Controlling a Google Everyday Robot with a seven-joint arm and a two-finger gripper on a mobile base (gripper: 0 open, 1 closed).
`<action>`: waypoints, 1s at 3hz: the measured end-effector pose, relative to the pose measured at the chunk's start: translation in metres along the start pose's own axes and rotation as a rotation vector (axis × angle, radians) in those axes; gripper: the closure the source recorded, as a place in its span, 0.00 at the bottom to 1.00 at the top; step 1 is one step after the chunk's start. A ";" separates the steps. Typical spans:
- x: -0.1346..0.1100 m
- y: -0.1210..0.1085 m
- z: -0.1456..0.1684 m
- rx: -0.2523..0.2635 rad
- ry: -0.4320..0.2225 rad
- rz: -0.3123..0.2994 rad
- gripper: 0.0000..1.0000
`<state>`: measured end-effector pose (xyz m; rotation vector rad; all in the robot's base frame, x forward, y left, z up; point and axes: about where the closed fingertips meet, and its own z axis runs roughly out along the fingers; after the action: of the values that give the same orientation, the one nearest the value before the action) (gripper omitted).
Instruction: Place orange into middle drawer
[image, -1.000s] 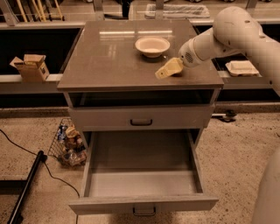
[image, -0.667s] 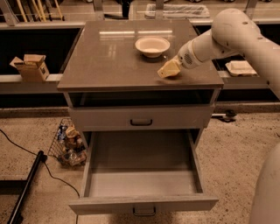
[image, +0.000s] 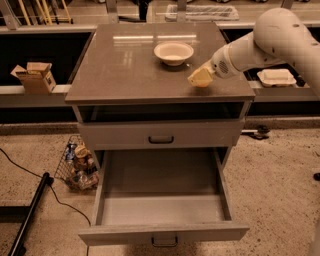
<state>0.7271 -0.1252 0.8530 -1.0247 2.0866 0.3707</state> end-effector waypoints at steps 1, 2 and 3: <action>-0.006 0.020 -0.046 0.027 -0.050 -0.047 1.00; -0.006 0.020 -0.046 0.027 -0.050 -0.047 1.00; 0.012 0.043 -0.034 -0.010 -0.018 -0.061 1.00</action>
Offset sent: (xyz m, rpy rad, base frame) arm -0.0271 -0.0060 0.0264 0.0067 -0.0604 0.0129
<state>0.6725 -0.1231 0.8639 -1.0836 2.0343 0.3587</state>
